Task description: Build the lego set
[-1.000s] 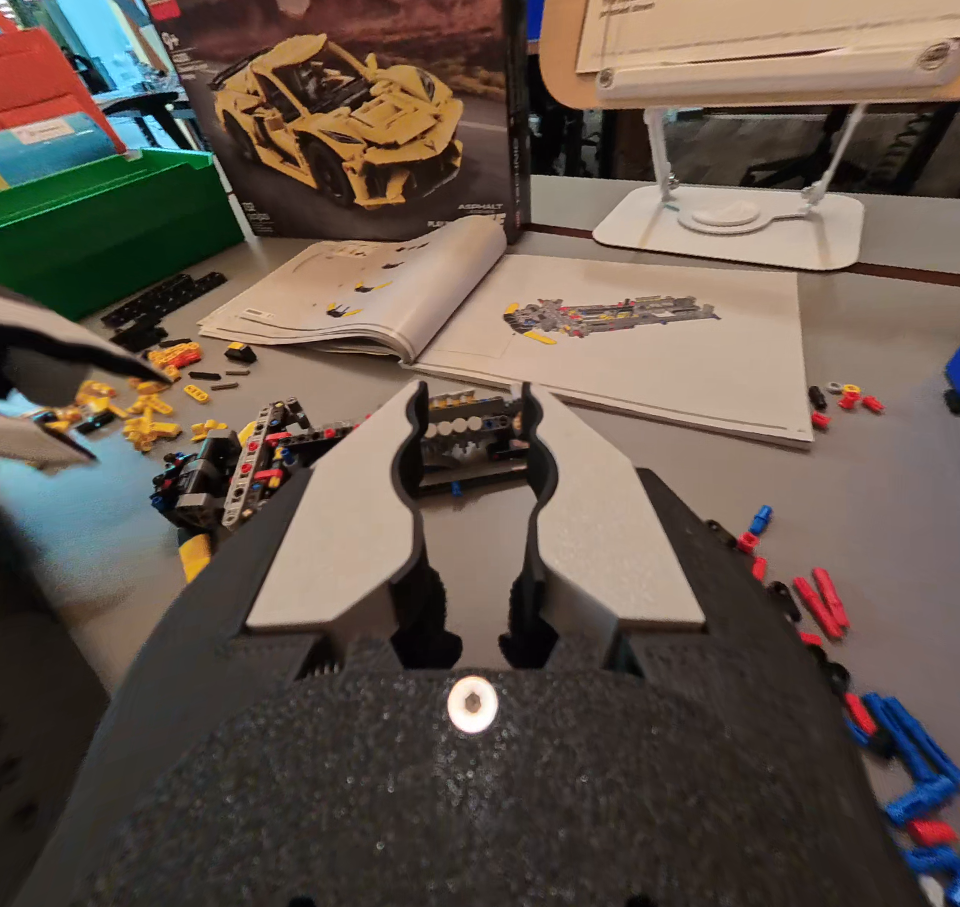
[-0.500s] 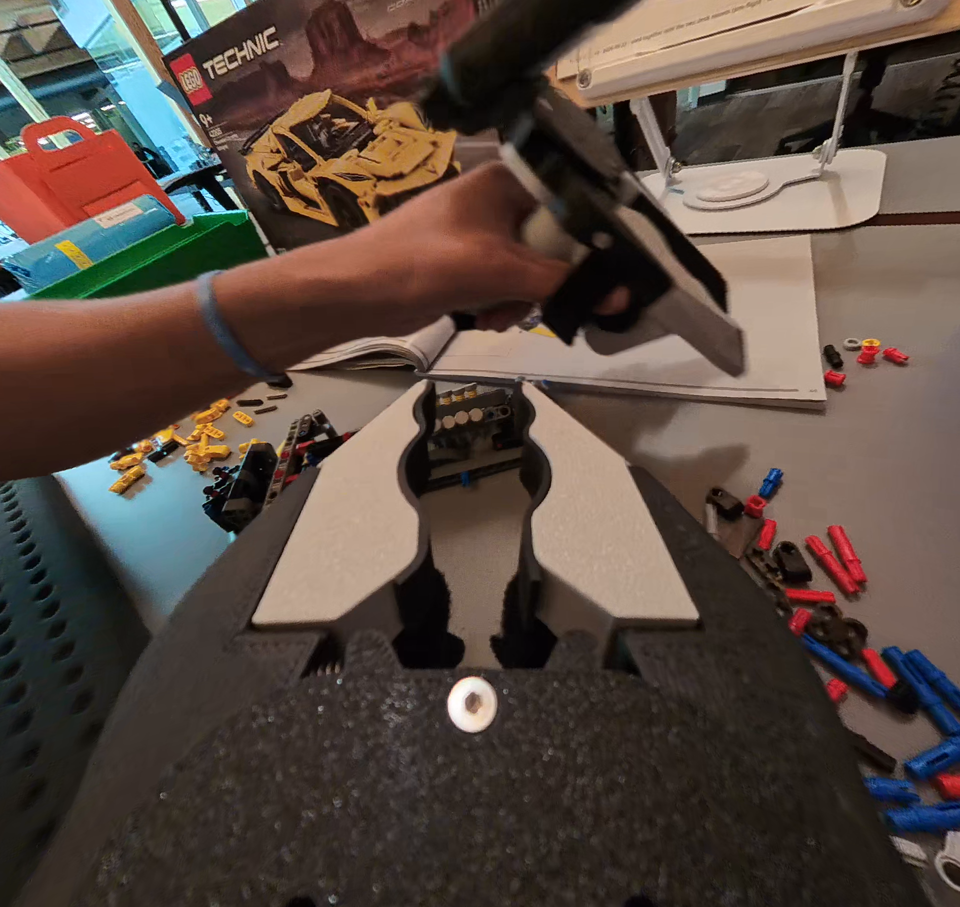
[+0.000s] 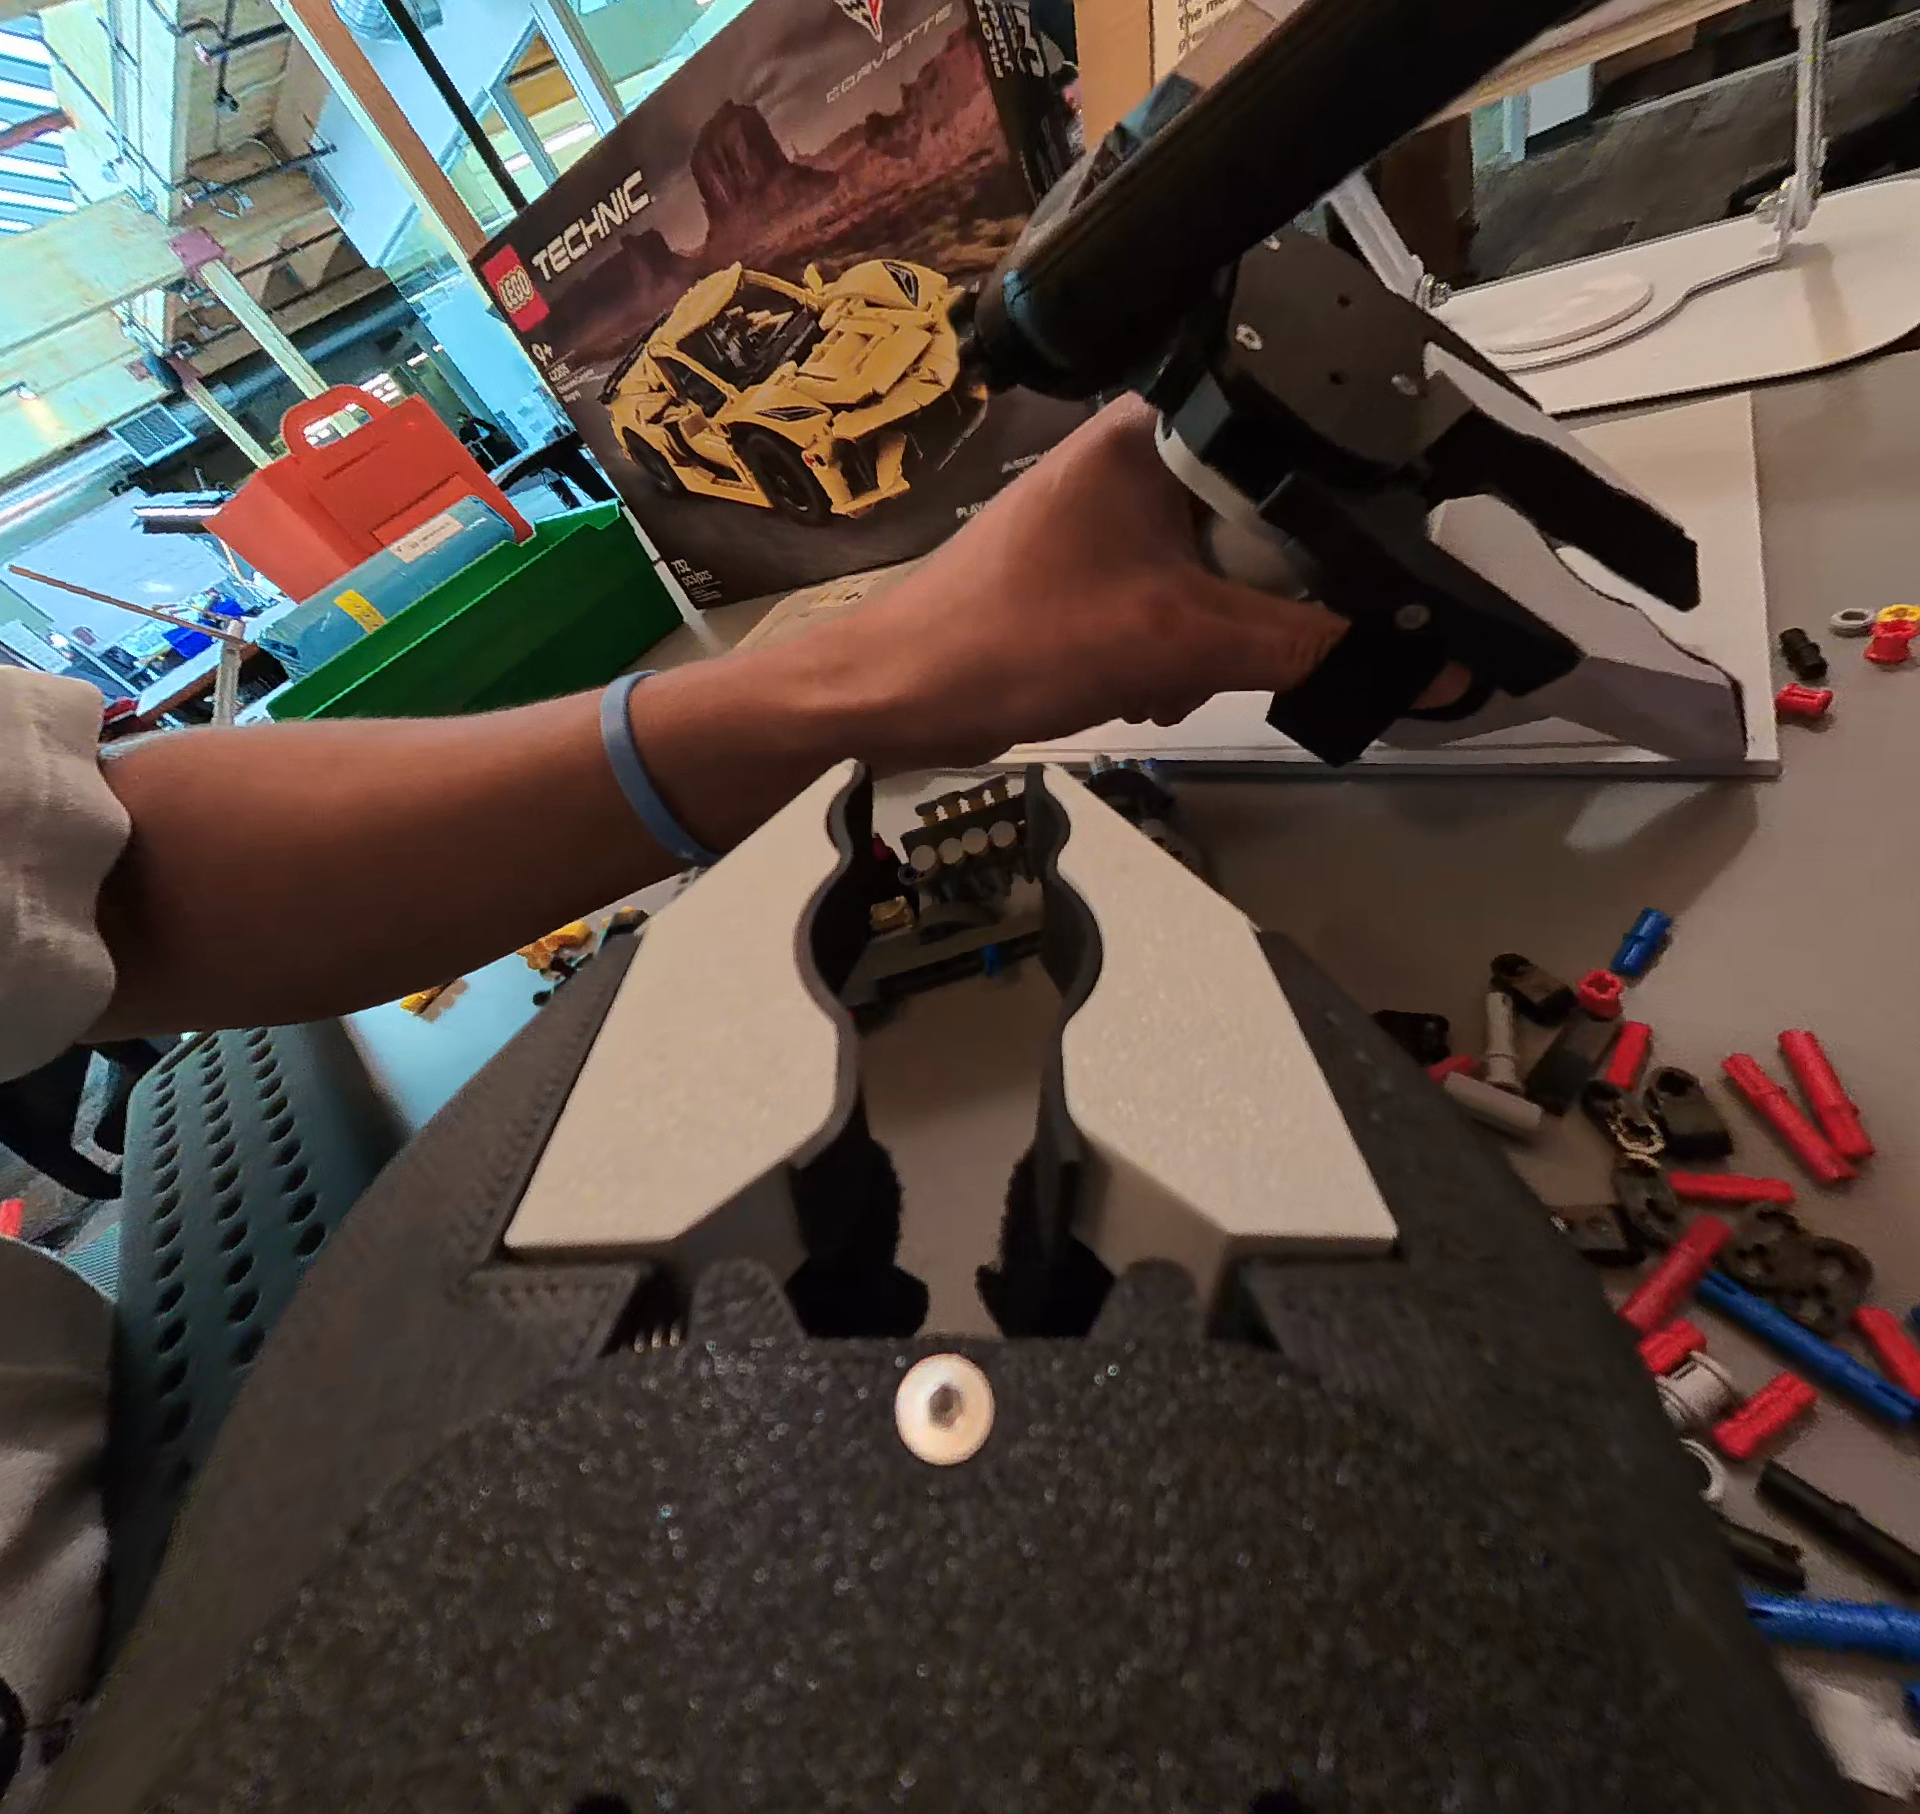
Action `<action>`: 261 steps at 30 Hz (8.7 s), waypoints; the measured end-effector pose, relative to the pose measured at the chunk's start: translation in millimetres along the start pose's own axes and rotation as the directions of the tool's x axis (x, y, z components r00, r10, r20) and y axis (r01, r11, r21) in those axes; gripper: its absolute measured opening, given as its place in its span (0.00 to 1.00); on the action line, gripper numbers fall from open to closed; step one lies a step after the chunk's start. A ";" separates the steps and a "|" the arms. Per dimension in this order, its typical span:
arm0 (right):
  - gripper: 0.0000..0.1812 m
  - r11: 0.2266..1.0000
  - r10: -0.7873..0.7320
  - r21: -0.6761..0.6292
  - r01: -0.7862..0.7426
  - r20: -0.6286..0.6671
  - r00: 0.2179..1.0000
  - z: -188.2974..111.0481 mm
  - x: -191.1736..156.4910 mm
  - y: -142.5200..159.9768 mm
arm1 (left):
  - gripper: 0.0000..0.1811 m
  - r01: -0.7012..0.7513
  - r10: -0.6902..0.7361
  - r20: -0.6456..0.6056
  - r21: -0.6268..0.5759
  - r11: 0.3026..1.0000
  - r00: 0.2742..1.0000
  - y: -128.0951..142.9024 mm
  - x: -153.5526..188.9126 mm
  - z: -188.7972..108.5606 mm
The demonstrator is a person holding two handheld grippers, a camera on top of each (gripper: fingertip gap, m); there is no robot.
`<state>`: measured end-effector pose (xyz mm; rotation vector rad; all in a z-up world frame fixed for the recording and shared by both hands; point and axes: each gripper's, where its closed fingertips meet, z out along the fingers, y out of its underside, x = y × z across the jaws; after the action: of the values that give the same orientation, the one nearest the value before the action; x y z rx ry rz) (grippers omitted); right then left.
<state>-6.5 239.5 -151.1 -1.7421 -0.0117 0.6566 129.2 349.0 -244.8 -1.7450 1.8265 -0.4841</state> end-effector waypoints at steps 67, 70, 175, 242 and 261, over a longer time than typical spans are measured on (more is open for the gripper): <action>0.47 0.867 -0.178 -0.429 0.254 0.209 0.962 193.0 20.2 -14.4 | 0.03 0.936 -0.294 -0.945 0.033 0.350 0.144 71.0 -61.8 -217.0; 0.44 0.878 -0.144 -0.416 0.238 0.245 0.959 189.9 18.1 -15.6 | 0.06 0.930 -0.267 -0.951 0.050 0.364 0.156 69.5 -60.4 -220.6; 0.00 0.349 -0.557 -0.626 0.697 0.459 0.692 200.1 -27.7 93.6 | 0.08 0.765 -0.804 0.280 0.260 0.589 0.524 340.3 -127.5 -316.5; 0.18 0.881 -0.166 -0.394 0.260 0.258 0.952 100.0 -171.9 97.0 | 0.15 0.354 -0.346 0.099 -0.082 0.932 0.933 438.0 64.4 -358.9; 0.15 0.874 -0.151 -0.406 0.268 0.296 0.943 95.9 -182.3 101.5 | 0.04 0.171 -0.170 0.019 -0.096 0.981 0.985 422.5 63.3 -362.7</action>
<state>-234.4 233.2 -178.3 -2.0379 -0.5670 0.7513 -426.8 279.7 -230.9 -1.9773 1.7267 -0.4591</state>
